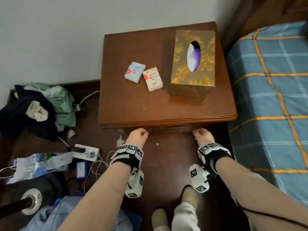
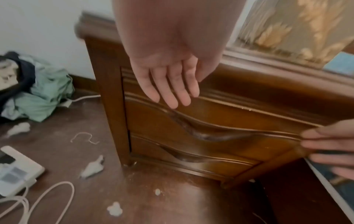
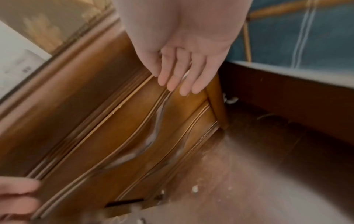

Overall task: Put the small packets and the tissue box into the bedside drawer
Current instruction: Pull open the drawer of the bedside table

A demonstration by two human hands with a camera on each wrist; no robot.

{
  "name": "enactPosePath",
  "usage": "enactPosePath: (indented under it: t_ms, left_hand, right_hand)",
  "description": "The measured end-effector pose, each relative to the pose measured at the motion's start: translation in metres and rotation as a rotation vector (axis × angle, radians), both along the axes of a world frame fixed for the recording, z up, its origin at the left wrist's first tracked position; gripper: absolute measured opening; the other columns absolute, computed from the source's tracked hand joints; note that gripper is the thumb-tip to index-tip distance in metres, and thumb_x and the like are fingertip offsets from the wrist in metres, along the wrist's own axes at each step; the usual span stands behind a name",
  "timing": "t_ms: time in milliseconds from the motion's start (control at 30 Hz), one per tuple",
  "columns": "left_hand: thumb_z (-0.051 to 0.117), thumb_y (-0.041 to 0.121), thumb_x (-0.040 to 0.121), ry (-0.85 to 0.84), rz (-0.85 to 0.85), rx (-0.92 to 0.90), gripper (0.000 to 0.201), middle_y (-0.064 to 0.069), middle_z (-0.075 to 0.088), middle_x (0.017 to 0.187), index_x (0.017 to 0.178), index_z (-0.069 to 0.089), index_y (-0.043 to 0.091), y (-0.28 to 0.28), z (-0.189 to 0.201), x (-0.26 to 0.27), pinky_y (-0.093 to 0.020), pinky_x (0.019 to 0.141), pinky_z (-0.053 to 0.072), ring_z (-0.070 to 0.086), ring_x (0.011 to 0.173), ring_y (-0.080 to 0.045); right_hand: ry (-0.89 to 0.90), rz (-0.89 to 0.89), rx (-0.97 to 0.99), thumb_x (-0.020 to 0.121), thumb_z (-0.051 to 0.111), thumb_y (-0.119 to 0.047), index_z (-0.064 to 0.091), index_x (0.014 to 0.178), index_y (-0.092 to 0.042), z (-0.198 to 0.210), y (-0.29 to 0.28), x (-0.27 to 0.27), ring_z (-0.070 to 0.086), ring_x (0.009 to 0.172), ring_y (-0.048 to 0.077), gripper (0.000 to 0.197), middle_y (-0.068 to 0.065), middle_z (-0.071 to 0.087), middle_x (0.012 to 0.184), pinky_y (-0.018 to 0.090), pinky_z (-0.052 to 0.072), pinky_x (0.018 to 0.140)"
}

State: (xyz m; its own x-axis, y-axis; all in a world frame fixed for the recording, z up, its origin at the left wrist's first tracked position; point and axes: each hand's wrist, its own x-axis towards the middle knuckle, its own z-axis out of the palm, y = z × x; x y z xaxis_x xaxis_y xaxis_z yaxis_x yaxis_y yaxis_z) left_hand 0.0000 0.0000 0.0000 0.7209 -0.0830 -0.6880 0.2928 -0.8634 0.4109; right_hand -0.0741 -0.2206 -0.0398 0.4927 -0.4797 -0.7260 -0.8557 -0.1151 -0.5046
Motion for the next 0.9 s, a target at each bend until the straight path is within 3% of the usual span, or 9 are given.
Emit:
enactPosePath:
  t_ms: [133,200,333,400,466,566,633,799,899]
  left_hand:
    - [0.046,0.022,0.096,0.039,0.128,-0.087,0.037,-0.021,0.061,0.127,0.125,0.056,0.002,-0.011,-0.048,0.009,-0.034,0.098,0.044,0.058,0.116,-0.034]
    - [0.048,0.030,0.095,0.050,0.226,-0.121,0.043,-0.023,0.060,0.129,0.126,0.054,0.001,-0.014,-0.071,0.011,-0.040,0.103,0.045,0.058,0.117,-0.037]
    - [0.050,0.039,0.093,0.061,0.446,-0.170,0.056,-0.024,0.058,0.131,0.129,0.048,-0.005,-0.015,-0.101,0.017,-0.046,0.105,0.043,0.058,0.118,-0.038]
    - [0.052,0.041,0.092,0.073,0.487,-0.170,0.058,-0.023,0.059,0.130,0.126,0.049,-0.006,-0.014,-0.110,0.019,-0.045,0.105,0.044,0.059,0.117,-0.038]
    - [0.056,0.042,0.089,0.054,0.517,-0.149,0.060,-0.022,0.058,0.131,0.125,0.050,-0.005,-0.015,-0.113,0.020,-0.041,0.104,0.044,0.058,0.118,-0.037]
    - [0.062,0.046,0.083,-0.045,0.577,-0.009,0.078,-0.020,0.043,0.143,0.137,0.036,-0.003,-0.013,-0.110,0.017,-0.041,0.108,0.037,0.046,0.131,-0.034]
    - [0.066,0.048,0.079,-0.121,0.625,0.098,0.092,-0.019,0.026,0.152,0.143,0.022,-0.003,-0.008,-0.104,0.010,-0.041,0.110,0.033,0.037,0.137,-0.034]
    - [0.079,0.042,0.066,-0.309,0.737,0.179,0.113,-0.012,0.012,0.159,0.149,0.013,0.004,0.014,-0.098,-0.030,-0.040,0.116,0.024,0.025,0.144,-0.029]
    - [0.080,0.034,0.069,-0.408,0.681,0.214,0.107,-0.011,0.008,0.161,0.150,0.013,0.015,0.030,-0.091,-0.054,-0.042,0.119,0.016,0.015,0.147,-0.029]
  right_hand:
    - [-0.069,-0.263,0.294,0.092,0.048,-0.013,0.053,0.123,-0.007,-0.047,0.028,0.033,0.059,0.077,0.023,0.032,0.012,0.060,0.103,0.032,0.048,0.067]
    - [-0.094,-0.361,0.422,0.095,0.044,-0.016,0.048,0.125,-0.011,-0.064,0.040,0.044,0.061,0.088,0.026,0.031,0.013,0.057,0.114,0.035,0.052,0.083]
    - [-0.168,-0.607,0.744,0.099,0.029,-0.009,0.049,0.119,-0.004,-0.083,0.056,0.059,0.058,0.089,0.023,0.028,0.020,0.042,0.145,0.026,0.048,0.082]
    - [-0.238,-0.774,0.890,0.099,0.028,-0.009,0.042,0.130,0.000,-0.087,0.060,0.062,0.056,0.117,0.029,0.035,0.019,0.040,0.147,0.030,0.043,0.095]
    - [-0.264,-0.874,0.947,0.097,0.031,-0.007,0.044,0.127,0.000,-0.086,0.064,0.062,0.051,0.125,0.028,0.033,0.017,0.050,0.133,0.030,0.048,0.088]
    - [-0.283,-0.880,0.968,0.092,0.036,-0.004,0.049,0.078,-0.005,-0.083,0.068,0.056,0.066,0.073,0.022,0.019,0.012,0.061,0.081,0.024,0.058,0.052]
    - [-0.279,-0.890,0.952,0.090,0.037,-0.004,0.047,0.072,-0.009,-0.084,0.070,0.050,0.067,0.053,0.018,0.020,0.009,0.064,0.069,0.021,0.057,0.048]
    - [-0.233,-0.982,0.911,0.094,0.029,-0.002,0.046,0.078,-0.004,-0.081,0.089,0.016,0.059,0.109,0.029,0.023,0.016,0.060,0.103,0.032,0.044,0.095]
    - [-0.006,-0.618,0.653,0.097,0.029,-0.009,0.050,0.104,-0.001,-0.061,0.092,-0.009,0.059,0.118,0.035,0.023,0.020,0.059,0.128,0.036,0.048,0.094]
